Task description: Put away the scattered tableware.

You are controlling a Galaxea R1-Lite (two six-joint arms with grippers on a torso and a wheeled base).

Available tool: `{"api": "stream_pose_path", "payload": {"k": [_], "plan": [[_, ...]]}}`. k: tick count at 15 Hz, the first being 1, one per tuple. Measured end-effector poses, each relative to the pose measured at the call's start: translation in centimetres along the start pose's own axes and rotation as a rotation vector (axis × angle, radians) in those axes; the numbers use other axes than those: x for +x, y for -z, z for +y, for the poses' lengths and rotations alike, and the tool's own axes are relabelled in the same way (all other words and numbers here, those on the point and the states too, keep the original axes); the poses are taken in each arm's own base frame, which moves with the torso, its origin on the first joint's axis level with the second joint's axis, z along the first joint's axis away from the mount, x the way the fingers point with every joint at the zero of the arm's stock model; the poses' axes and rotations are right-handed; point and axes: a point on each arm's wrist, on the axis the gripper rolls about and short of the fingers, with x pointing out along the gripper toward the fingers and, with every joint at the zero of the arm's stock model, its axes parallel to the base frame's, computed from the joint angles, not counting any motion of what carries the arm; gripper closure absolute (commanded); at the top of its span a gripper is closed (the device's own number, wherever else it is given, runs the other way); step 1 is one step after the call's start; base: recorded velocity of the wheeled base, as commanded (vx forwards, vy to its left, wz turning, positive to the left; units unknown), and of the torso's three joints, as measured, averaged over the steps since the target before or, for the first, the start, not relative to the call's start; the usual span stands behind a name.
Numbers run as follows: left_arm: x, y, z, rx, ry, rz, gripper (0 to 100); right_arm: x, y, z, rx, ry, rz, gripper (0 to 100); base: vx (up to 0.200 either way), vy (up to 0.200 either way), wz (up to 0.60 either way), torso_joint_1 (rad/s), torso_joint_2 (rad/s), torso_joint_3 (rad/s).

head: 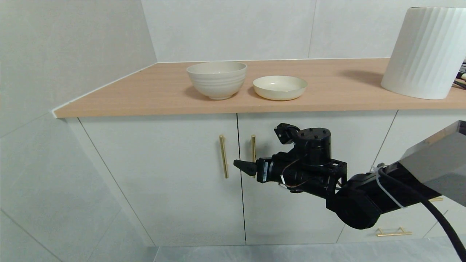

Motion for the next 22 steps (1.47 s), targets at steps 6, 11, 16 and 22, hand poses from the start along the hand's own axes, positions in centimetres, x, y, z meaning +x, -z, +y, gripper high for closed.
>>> {"api": "stream_pose_path", "payload": {"k": [6,11,16,22], "plan": [[0.0,0.0,0.0,0.0,0.0,0.0,0,1.0,-0.3,0.5,0.033,-0.043,-0.057,0,0.0,0.0,0.0,0.0,0.0,0.0],[0.0,0.0,0.0,0.0,0.0,0.0,0,1.0,-0.2,1.1,0.089,-0.064,-0.05,0,0.0,0.0,0.0,0.0,0.0,0.0],[0.0,0.0,0.0,0.0,0.0,0.0,0,-0.8,0.1,2.0,0.095,-0.163,0.022,0,0.0,0.0,0.0,0.0,0.0,0.0],[0.0,0.0,0.0,0.0,0.0,0.0,0,-4.8,-0.1,2.9,0.097,-0.277,0.094,0,0.0,0.0,0.0,0.0,0.0,0.0]]}}
